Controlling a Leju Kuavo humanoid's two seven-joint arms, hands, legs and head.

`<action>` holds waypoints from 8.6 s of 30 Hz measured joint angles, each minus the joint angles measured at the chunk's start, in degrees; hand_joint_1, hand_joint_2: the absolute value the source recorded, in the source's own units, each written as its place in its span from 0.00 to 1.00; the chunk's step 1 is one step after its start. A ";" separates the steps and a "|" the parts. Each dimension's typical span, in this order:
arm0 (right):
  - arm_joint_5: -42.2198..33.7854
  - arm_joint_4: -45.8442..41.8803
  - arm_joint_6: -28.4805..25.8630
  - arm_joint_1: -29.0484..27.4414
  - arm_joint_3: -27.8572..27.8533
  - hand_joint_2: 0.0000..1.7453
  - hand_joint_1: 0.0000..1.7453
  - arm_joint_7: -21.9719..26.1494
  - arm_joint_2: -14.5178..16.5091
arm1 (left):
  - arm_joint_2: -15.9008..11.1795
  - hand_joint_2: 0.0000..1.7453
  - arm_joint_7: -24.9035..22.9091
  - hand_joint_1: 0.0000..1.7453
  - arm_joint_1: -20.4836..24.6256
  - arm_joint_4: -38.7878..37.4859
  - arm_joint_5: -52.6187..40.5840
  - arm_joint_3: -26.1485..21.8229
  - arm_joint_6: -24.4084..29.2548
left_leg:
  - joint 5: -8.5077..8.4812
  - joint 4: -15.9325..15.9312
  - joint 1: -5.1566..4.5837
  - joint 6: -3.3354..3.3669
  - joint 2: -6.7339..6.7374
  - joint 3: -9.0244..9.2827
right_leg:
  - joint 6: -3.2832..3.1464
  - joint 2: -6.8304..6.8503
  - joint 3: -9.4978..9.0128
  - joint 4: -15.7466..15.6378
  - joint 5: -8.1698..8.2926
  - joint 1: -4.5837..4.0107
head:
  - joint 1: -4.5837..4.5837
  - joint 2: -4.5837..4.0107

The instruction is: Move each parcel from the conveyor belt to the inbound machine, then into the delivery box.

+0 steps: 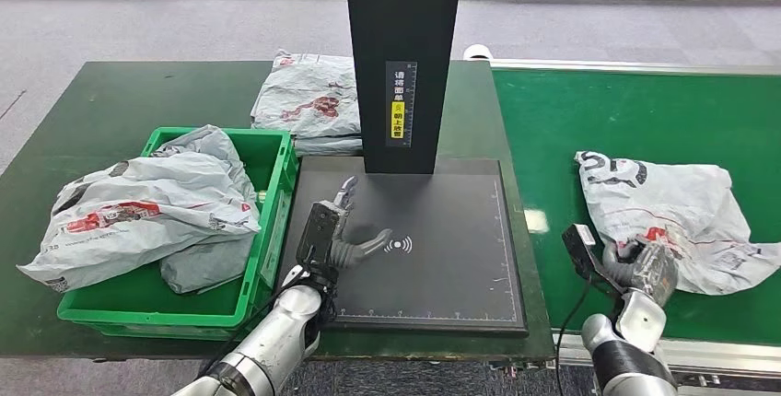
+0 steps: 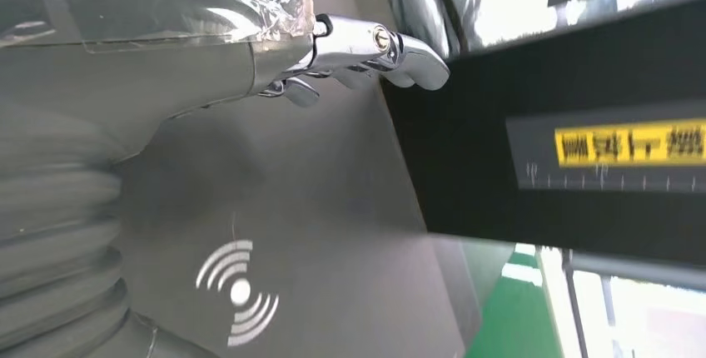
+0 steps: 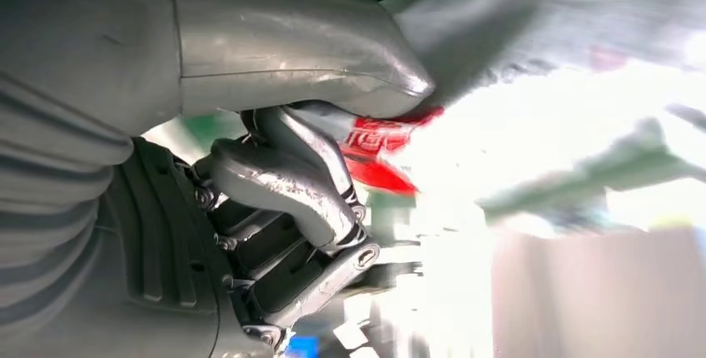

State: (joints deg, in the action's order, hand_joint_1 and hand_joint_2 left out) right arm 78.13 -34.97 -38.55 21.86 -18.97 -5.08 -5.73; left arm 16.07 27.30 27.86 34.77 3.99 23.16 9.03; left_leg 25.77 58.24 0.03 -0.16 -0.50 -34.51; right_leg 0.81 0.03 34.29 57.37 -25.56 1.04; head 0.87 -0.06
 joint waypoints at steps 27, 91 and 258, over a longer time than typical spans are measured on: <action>-23.32 -43.09 16.03 -17.00 49.91 1.00 0.00 12.75 9.86 | -3.19 1.00 3.68 0.00 -0.81 13.36 -10.98 -6.26 8.19 | -0.02 -0.03 0.14 -0.17 -0.05 -0.03 | -0.18 0.00 0.11 0.00 -0.11 -0.11 | 0.01 0.01; -3.02 9.46 29.07 3.18 11.56 1.00 1.00 -11.06 -6.12 | -1.57 1.00 3.52 0.00 -0.33 8.17 -7.49 -5.13 5.71 | -0.02 0.07 0.02 -0.09 -0.02 -0.06 | 0.02 -0.07 0.10 -0.03 0.02 -0.01 | 0.01 0.01; -36.61 -40.63 32.04 -15.15 50.21 0.00 0.00 31.74 4.52 | -1.75 1.00 9.71 0.00 0.25 15.84 -2.10 -7.19 -4.86 | -0.13 0.03 0.14 -0.21 0.21 0.02 | -0.14 -0.26 0.14 0.00 0.11 -0.10 | 0.00 0.01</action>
State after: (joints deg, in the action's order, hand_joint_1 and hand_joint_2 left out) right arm 41.52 -75.59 -6.51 6.71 31.24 26.65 -1.22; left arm 14.32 37.01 28.11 50.61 1.89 15.97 4.17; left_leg 25.64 58.27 0.16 -0.37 -0.29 -34.49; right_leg 0.68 -0.22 34.43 57.37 -25.45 0.94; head 0.87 -0.05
